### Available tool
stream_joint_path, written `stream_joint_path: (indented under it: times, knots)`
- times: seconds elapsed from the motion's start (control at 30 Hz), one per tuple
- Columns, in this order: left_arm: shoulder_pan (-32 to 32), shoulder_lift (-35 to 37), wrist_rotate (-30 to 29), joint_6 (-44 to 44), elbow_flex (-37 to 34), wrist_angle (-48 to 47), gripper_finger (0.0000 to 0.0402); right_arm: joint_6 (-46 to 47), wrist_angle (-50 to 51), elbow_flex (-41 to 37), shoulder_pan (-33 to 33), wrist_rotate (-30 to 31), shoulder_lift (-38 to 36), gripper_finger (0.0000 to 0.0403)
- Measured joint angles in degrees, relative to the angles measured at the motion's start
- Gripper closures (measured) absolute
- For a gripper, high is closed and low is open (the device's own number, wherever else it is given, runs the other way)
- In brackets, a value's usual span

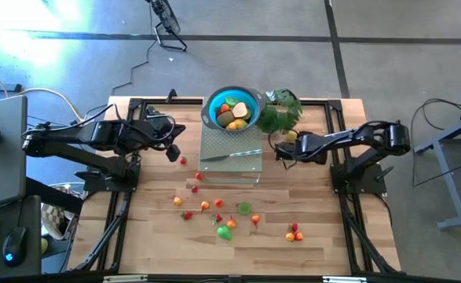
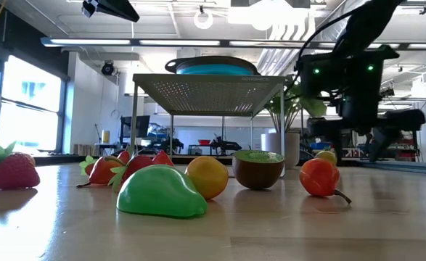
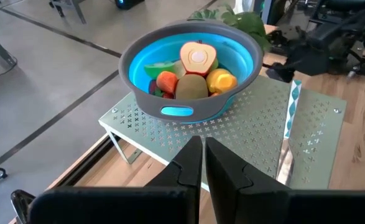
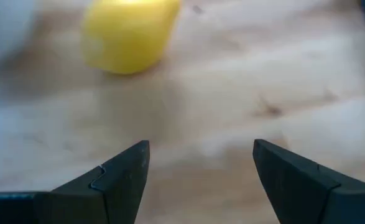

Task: Pick & Place Fruit
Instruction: Put the yellow lemon in the blue bowl on the shelf

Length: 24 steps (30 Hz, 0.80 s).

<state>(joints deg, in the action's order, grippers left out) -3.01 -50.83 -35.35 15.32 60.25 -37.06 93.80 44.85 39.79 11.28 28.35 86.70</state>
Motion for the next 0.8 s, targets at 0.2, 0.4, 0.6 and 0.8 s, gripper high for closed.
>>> stream_joint_path:
  times: [0.2, 0.4, 0.6, 0.8]
  knots:
    - [0.00, 0.00, -0.01, 0.02, 0.00, 0.00, 0.0388, -6.66, -5.82, 0.00, 3.90, 0.85, 0.00, 0.0124]
    - [0.00, 0.00, -0.02, 0.08, 0.00, 0.00, 0.0388, -10.55, -4.71, 0.00, 3.80, -3.30, -1.70, 0.0124]
    - [-0.01, 0.00, -0.13, 0.05, 0.00, 0.00, 0.0388, -11.50, -3.61, 0.00, 0.75, -4.30, -8.08, 0.0124]
    - [0.00, 0.00, -0.20, 0.04, 0.00, 0.00, 0.0388, -12.41, 0.22, 0.00, -1.81, -4.49, -17.95, 0.0124]
